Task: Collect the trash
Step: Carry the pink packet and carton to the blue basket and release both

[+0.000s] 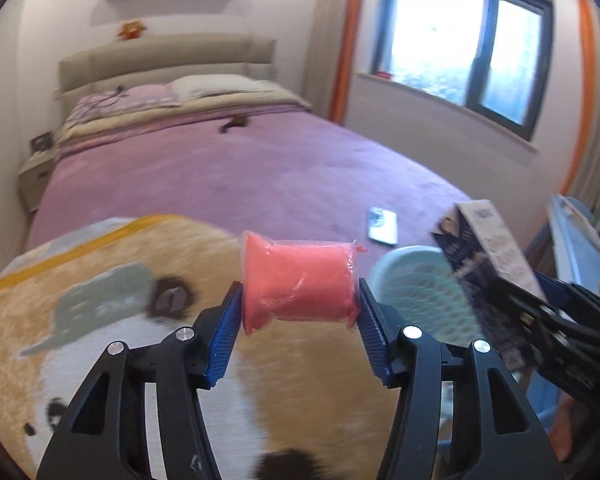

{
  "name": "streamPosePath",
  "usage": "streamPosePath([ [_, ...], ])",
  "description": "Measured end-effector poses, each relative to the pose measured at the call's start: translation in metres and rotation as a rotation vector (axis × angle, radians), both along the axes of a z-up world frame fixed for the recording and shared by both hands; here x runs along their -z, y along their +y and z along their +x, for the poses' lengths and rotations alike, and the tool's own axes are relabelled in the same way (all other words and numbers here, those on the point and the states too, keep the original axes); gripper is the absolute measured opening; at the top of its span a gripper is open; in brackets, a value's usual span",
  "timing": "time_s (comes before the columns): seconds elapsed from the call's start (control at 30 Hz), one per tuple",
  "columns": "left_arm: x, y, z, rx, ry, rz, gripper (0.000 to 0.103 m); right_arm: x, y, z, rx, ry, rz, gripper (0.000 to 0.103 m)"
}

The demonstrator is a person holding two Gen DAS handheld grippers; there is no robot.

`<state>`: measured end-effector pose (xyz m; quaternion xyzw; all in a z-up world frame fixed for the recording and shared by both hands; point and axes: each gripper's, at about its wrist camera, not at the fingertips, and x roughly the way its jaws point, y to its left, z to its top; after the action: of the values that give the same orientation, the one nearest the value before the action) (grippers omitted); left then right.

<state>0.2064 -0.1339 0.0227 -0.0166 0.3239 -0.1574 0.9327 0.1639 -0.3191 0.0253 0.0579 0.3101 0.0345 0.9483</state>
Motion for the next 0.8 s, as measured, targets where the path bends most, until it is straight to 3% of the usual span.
streamPosePath([
  [0.33,0.020,-0.085,0.003,0.166,0.050,-0.023,0.058,0.028,-0.076,0.031,0.168,0.105,0.059,0.052],
  [0.4,0.023,-0.093,0.003,0.184,0.048,-0.005,0.074,0.034,-0.082,0.033,0.181,0.126,0.044,0.056],
  [0.47,0.025,-0.092,-0.001,0.185,0.045,-0.011,0.078,0.040,-0.089,0.030,0.207,0.130,0.054,0.068],
  [0.57,0.028,-0.083,-0.003,0.173,0.059,-0.033,0.081,0.045,-0.099,0.027,0.191,0.138,0.100,0.068],
  [0.8,0.024,-0.044,-0.024,0.096,0.040,-0.061,0.086,0.027,-0.084,-0.001,0.127,0.095,0.085,0.068],
])
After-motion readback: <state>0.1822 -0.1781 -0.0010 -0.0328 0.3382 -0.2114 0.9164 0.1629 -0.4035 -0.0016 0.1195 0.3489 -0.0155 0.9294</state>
